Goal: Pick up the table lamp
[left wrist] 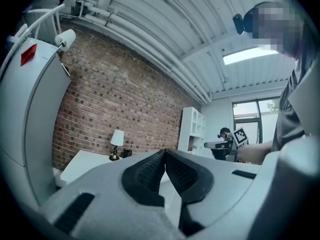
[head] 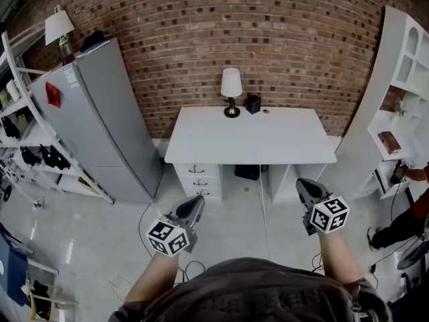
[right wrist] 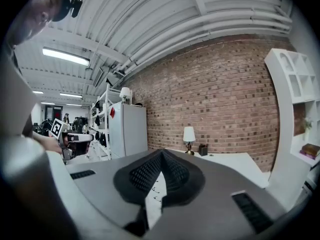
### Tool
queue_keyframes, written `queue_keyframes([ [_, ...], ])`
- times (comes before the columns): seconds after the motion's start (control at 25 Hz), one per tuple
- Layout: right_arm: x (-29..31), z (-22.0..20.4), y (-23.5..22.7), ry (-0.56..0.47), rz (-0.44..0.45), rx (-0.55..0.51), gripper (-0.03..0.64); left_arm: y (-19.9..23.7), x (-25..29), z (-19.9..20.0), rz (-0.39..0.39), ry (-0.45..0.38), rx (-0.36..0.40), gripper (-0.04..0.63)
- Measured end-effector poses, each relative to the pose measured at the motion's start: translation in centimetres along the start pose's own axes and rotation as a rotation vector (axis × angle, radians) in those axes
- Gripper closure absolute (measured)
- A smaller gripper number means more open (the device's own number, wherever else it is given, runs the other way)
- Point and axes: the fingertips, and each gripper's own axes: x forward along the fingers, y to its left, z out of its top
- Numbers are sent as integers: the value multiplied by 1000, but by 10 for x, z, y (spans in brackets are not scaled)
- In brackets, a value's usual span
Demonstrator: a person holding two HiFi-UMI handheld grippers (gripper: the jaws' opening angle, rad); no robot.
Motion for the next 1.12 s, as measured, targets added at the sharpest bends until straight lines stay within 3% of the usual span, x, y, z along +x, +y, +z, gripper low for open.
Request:
queue_keyframes([
  [0.36,-8,4,-25,-2,16,6,624,-14,24,2,28,1,3,591],
  [0.84,-47,0,-86,7,52,-19,624,-86,80,-7,27,-11,-1,591],
  [1.12,-30,-8,-100,18,65,-2,624,-79,88,-9,50,2,3,591],
])
